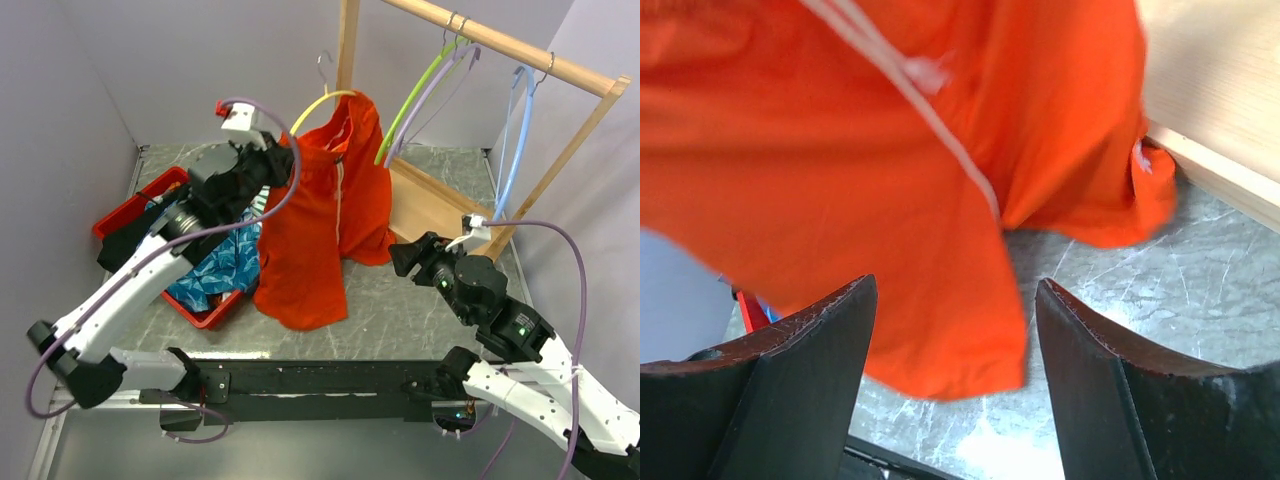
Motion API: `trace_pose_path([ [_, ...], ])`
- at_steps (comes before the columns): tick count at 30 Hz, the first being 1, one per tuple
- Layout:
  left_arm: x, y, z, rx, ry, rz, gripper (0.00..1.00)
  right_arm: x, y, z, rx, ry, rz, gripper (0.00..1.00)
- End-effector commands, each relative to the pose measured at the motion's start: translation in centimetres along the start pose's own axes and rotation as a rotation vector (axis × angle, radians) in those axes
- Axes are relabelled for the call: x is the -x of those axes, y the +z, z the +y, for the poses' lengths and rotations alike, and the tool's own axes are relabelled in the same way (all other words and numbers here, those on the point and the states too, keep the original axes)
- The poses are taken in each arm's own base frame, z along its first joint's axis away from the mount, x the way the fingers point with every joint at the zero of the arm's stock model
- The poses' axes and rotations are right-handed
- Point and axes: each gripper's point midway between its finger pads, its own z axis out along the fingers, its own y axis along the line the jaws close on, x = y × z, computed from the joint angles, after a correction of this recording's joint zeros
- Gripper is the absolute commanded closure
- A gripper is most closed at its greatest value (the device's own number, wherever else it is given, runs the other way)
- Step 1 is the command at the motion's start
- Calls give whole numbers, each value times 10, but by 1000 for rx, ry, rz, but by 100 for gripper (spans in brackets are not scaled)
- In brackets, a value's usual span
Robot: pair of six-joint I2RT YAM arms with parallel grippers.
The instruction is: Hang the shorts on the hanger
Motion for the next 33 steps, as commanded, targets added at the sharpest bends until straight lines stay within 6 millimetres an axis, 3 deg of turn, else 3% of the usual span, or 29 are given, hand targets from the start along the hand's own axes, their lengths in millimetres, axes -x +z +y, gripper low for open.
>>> trace_pose_path([
  [1,110,4,-32,-76,-19,-335,99,20,-9,11,43,15,-44,28],
  [2,124,3,-37,-86,-2,-361,99,21,-9,12,43,12,-44,28],
  [4,118,22,-44,-100,22,-338,99,23,-10,13,47,3,-47,28],
  [5,131,22,-48,-107,30,-364,99,24,-11,14,49,3,-49,28],
  [7,124,39,-53,-123,54,-346,99,27,-11,15,49,-5,-52,29],
  [8,134,41,-55,-129,64,-370,99,27,-11,16,55,-7,-51,29],
  [10,128,58,-56,-134,75,-356,99,28,-11,19,64,-10,-47,29],
  [11,140,58,-57,-140,75,-380,99,28,-11,21,73,-11,-44,29],
  [12,134,69,-56,-142,81,-368,99,28,-11,22,77,-13,-45,29],
  [14,145,73,-58,-164,86,-392,99,28,-10,22,73,-19,-39,29],
  [15,139,84,-57,-167,90,-380,99,28,-9,23,75,-24,-36,30],
  [20,155,97,-65,-202,111,-418,99,28,-7,25,75,-36,-33,30],
  [31,155,116,-75,-261,171,-460,99,26,-2,23,65,-62,-34,31],
  [33,145,124,-78,-283,179,-432,99,24,0,22,56,-69,-29,31],
])
